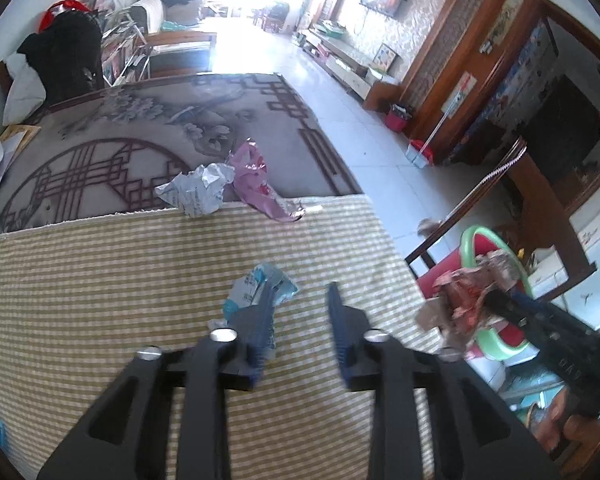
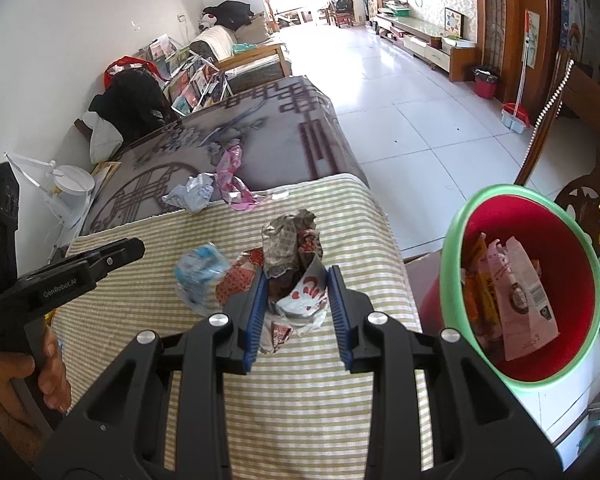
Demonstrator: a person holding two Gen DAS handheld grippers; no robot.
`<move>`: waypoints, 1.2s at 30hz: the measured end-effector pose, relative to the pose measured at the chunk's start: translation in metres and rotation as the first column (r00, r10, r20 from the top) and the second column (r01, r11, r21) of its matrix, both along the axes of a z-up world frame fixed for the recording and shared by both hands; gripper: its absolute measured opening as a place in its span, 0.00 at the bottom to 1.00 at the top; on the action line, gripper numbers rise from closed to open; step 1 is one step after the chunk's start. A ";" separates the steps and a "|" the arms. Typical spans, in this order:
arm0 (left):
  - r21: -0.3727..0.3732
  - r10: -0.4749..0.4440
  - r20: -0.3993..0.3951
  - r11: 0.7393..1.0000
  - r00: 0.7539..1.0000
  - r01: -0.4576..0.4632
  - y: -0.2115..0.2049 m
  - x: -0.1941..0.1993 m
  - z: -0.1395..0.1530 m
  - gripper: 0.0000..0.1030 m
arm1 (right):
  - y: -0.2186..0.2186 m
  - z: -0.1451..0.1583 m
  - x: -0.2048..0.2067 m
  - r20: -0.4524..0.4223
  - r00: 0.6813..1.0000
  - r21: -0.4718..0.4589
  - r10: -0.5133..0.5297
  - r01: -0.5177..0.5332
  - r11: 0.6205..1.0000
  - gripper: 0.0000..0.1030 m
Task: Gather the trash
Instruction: 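Carry the foil wrapper and blue-white packet in both grippers over the red bin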
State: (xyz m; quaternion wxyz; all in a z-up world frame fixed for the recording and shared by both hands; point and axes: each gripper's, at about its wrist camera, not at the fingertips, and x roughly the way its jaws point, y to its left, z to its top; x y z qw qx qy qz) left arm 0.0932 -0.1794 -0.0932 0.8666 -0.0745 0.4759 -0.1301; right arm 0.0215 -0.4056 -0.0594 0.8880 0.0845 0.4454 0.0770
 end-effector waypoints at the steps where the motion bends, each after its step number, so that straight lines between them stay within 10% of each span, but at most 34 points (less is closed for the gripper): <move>1: 0.007 -0.006 -0.001 1.000 1.000 0.006 0.001 0.000 -0.002 0.50 | -0.004 0.000 -0.001 0.002 1.000 0.005 -0.008 0.008 1.000 0.29; 16: 0.162 -0.100 -0.123 0.979 0.987 0.120 -0.015 0.023 -0.069 0.65 | -0.020 -0.014 0.006 -0.029 0.999 0.015 -0.030 0.030 0.999 0.29; 22: 0.158 -0.086 -0.226 0.980 0.970 0.123 -0.022 0.041 -0.098 0.22 | -0.026 -0.012 0.008 -0.022 0.999 0.022 -0.041 0.041 0.999 0.29; 36: -0.007 -0.163 -0.006 0.987 0.987 0.162 -0.102 0.029 0.007 0.18 | -0.101 0.008 0.008 0.061 0.986 0.008 -0.155 0.155 0.988 0.29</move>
